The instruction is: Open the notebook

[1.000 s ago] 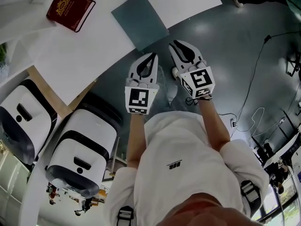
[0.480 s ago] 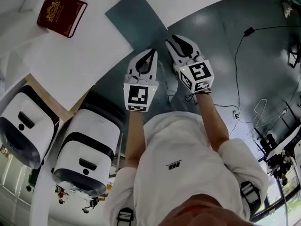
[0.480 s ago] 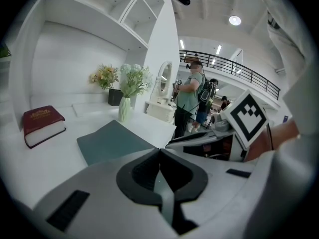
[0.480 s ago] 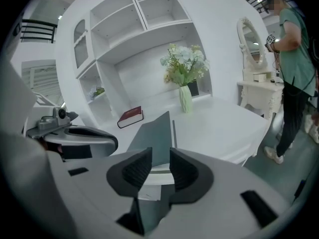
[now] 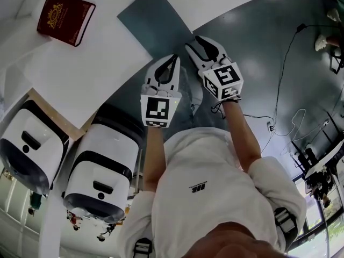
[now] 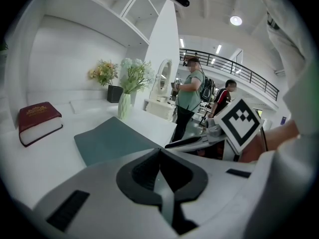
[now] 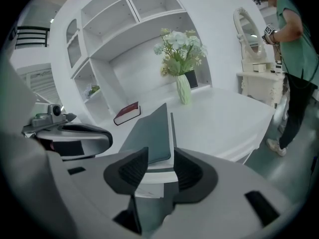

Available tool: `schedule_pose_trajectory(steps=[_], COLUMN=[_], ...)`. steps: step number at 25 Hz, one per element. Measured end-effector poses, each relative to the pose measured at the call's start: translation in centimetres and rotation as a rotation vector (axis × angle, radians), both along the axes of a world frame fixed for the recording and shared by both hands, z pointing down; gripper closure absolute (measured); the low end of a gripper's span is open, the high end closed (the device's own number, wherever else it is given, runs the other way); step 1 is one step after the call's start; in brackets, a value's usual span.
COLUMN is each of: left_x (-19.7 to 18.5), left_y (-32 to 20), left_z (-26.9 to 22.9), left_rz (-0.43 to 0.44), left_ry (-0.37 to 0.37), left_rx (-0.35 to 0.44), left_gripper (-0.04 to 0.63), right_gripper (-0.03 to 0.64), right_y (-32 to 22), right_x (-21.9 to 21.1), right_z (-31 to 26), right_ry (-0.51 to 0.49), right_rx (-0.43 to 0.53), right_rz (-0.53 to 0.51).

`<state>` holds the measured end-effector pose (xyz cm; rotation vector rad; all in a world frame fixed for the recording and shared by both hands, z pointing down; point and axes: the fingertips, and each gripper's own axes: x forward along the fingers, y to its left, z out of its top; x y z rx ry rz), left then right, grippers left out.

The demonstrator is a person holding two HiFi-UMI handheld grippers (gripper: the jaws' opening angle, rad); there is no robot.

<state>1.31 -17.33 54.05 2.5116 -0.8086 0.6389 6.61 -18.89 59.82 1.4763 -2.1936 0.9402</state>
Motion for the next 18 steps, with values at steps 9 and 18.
schedule_pose_trajectory(steps=[9, 18], left_x=[-0.5, -0.5], left_y=[-0.3, -0.5], left_z=[0.3, -0.2], left_rz=[-0.001, -0.006], left_ry=[0.005, 0.013], left_rx=[-0.007, 0.005], left_gripper=[0.595, 0.595], right_gripper=[0.579, 0.612], right_y=[-0.2, 0.0], right_x=[0.2, 0.1], right_z=[0.2, -0.9], right_ry=[-0.036, -0.068], right_rx=[-0.004, 0.017], right_rz=[0.034, 0.057])
